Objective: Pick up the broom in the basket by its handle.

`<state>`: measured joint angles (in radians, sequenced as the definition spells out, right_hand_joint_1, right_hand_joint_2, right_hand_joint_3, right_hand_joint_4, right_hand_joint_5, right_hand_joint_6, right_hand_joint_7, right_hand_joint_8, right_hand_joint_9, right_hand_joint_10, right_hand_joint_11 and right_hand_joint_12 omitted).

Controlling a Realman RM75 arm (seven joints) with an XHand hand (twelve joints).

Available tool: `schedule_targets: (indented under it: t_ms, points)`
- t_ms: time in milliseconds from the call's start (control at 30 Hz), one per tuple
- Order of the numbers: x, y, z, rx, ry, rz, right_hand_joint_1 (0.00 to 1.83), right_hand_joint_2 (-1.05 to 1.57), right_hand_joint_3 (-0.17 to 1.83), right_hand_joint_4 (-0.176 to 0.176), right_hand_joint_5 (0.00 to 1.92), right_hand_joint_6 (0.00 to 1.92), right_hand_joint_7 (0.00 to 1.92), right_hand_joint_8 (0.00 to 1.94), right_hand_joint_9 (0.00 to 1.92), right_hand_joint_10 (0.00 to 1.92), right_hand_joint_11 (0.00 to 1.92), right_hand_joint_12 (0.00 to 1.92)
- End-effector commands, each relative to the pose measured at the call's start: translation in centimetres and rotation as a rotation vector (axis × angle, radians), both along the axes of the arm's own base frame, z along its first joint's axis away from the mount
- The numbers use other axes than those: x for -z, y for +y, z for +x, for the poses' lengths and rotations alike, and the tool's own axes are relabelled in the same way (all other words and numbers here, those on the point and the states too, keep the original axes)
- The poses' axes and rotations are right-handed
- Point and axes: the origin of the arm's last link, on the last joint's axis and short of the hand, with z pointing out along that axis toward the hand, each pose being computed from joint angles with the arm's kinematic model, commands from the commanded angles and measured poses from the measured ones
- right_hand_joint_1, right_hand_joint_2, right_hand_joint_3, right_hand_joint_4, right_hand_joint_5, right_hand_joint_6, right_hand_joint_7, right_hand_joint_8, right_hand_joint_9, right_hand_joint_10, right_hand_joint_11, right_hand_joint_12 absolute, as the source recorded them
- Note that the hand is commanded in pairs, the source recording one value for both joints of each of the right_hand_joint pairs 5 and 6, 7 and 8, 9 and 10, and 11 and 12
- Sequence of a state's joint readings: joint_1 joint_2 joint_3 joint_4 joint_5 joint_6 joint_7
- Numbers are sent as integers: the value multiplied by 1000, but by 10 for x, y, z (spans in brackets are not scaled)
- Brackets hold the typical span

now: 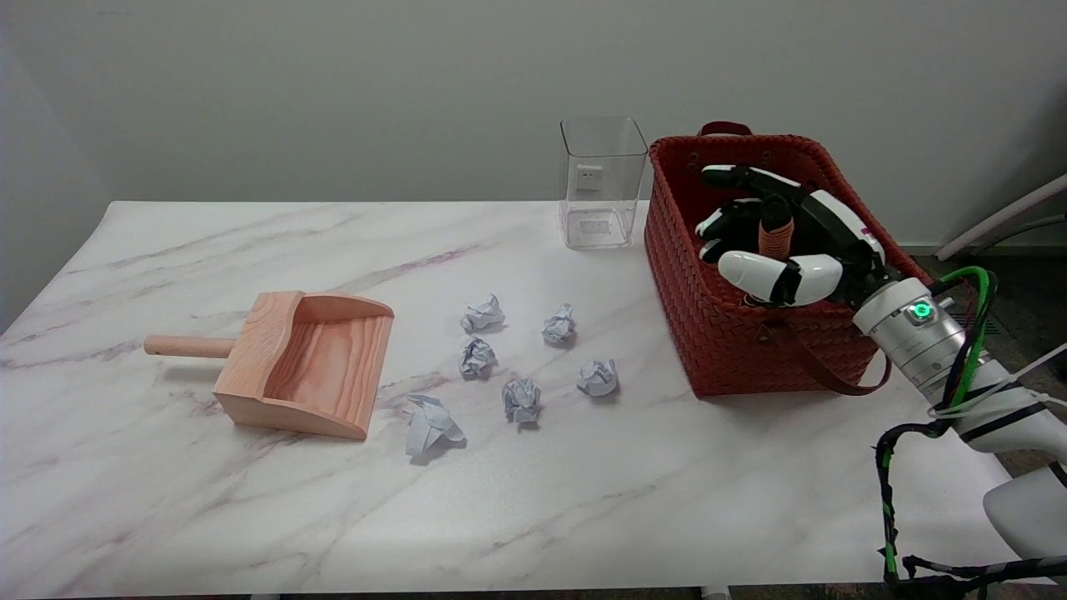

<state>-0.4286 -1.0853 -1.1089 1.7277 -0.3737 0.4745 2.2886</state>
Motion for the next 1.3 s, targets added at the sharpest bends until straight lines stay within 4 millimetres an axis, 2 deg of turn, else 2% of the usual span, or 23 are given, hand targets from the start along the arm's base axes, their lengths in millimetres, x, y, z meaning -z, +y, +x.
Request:
schedule_targets:
  t_ms: [33,100,233,300,367,700,1133,1300]
  points:
    - [-4,8,-2,7,-12,-20,1084,218,954,0,408,408,931,931,794,794,937,937]
    - [-5,8,-3,8,-12,-21,1079,256,920,0,431,431,1005,1005,934,934,1009,1009]
    - [-6,8,-4,10,-12,-26,1077,356,872,0,597,597,1201,1201,1244,1244,1202,1202]
    - [-7,8,-4,10,-12,-27,1087,400,872,0,734,734,1272,1272,1327,1327,1306,1306]
    - [-7,8,-4,10,-12,-29,1077,432,873,0,792,792,1327,1327,1388,1388,1369,1369]
    - [-11,5,-3,11,-9,-36,1036,584,867,0,1042,1042,1453,1453,1499,1499,1473,1473]
    - [-11,-2,-1,2,-6,-28,1027,746,960,0,1918,1918,1829,1829,1782,1782,1761,1761]
    - [-9,-7,1,-6,-6,-17,1045,740,954,0,1920,1920,1912,1912,1858,1858,1826,1826]
